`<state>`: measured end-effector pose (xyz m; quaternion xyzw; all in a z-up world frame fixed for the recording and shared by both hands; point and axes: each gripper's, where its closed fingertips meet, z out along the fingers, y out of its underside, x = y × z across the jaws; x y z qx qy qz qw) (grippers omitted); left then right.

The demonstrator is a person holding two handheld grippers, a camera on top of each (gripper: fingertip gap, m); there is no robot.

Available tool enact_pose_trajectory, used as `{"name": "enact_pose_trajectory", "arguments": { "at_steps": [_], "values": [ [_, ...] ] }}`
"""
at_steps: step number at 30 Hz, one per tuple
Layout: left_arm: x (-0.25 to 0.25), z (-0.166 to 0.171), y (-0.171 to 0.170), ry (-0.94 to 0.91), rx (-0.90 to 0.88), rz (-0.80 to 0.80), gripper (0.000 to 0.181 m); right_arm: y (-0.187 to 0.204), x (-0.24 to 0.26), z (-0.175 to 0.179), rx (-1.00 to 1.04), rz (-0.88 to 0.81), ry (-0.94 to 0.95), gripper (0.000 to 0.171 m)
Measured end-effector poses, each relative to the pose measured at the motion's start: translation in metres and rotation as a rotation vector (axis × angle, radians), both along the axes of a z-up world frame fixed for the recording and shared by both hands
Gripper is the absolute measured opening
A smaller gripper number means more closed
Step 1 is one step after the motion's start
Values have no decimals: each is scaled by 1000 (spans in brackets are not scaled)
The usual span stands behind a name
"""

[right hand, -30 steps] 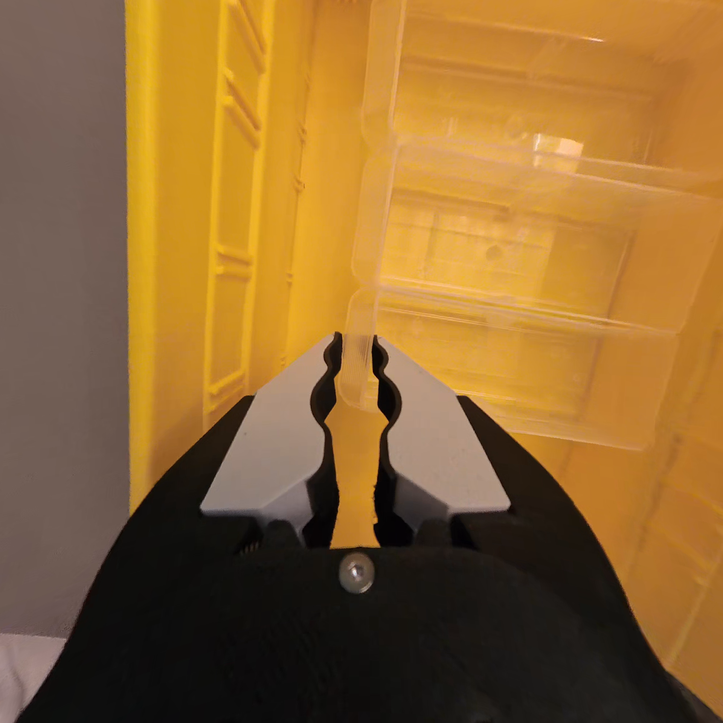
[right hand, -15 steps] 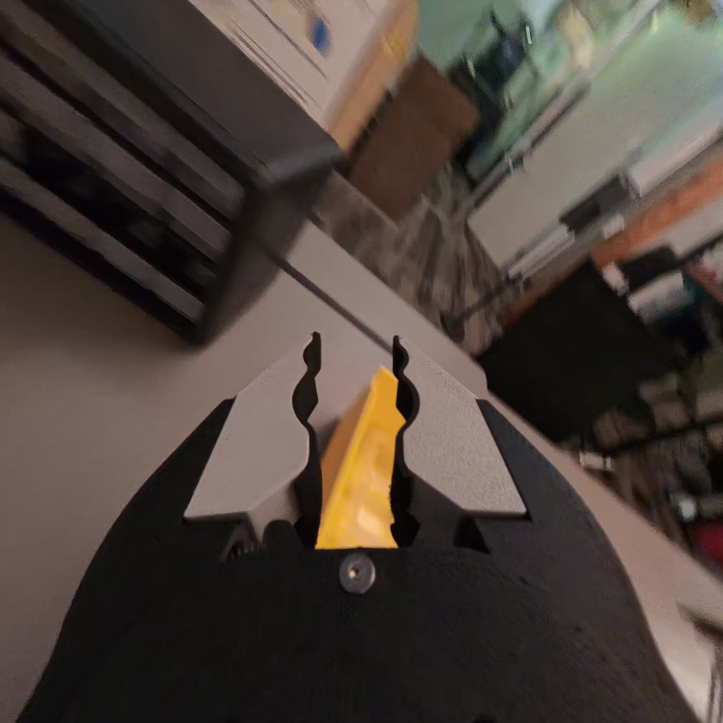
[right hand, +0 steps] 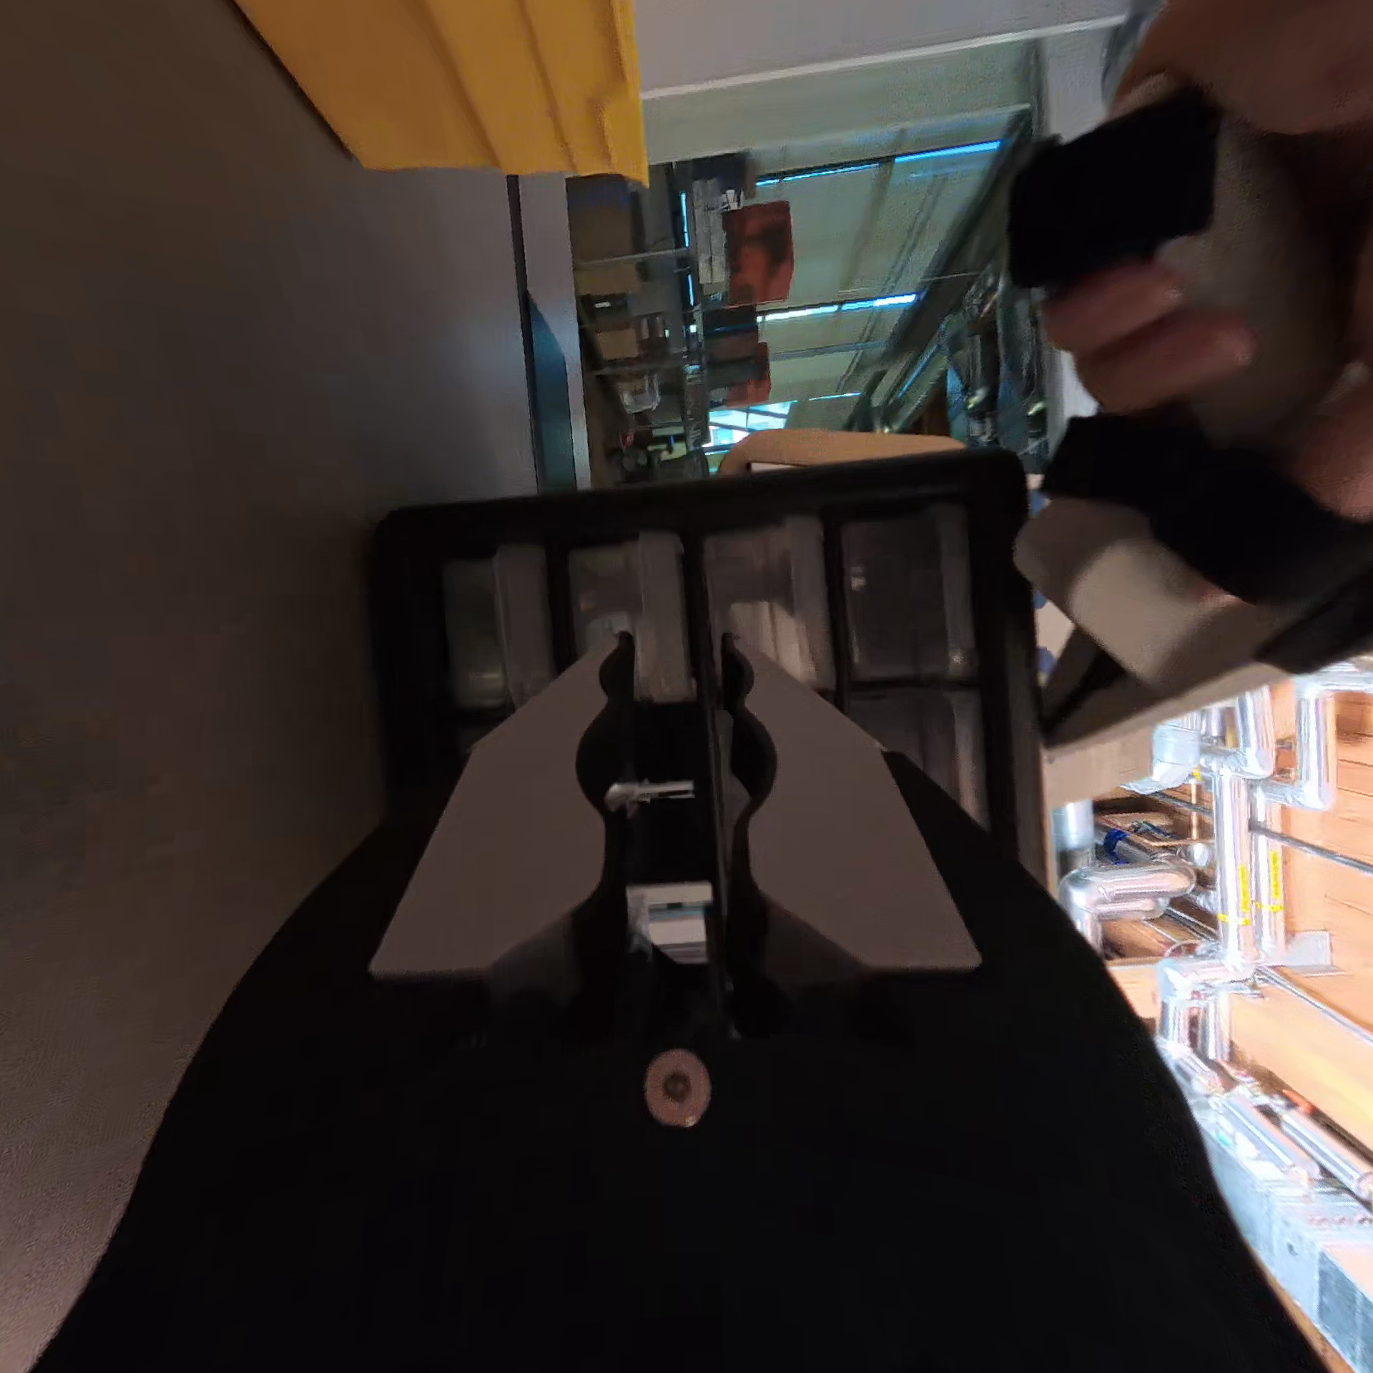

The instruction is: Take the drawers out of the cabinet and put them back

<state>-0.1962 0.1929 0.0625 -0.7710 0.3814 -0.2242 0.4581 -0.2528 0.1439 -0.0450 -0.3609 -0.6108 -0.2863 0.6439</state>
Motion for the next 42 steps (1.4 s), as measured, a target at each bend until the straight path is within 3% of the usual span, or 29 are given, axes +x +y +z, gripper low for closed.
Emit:
{"name": "enact_pose_trajectory", "arguments": {
  "at_steps": [1, 5, 11, 17, 20, 21, 24, 27, 30, 42],
  "values": [
    [0, 0, 0, 0, 0, -1, 0, 6, -5, -4, -9, -1, 11, 22],
    [0, 0, -1, -4, -1, -8, 0, 32, -6, -6, 16, -56, 22, 20],
    [1, 0, -1, -9, -4, -14, 0, 35, -9, -7, 45, -46, -15, 10],
    [1, 0, -1, -9, -3, -16, 0, -7, -10, -6, -31, 22, -22, 10],
    [1, 0, -1, -9, -3, -16, 0, -19, -10, -5, -166, 35, -5, 14],
    [1, 0, -1, -9, -3, -16, 0, -20, -12, -2, -193, 48, -5, 23],
    [1, 0, -1, -8, -1, -15, 0, -9, -13, -9, -366, -28, -85, 30],
    [1, 0, -1, -9, -2, -16, 0, 0, -12, -25, -519, -93, -166, 24],
    [1, 0, -1, -11, -4, -18, 0, 1, -12, -25, -532, -96, -197, 22],
    [1, 0, -1, -13, -5, -19, 0, -75, -17, -21, -867, 78, -205, 17]
  ]
}}
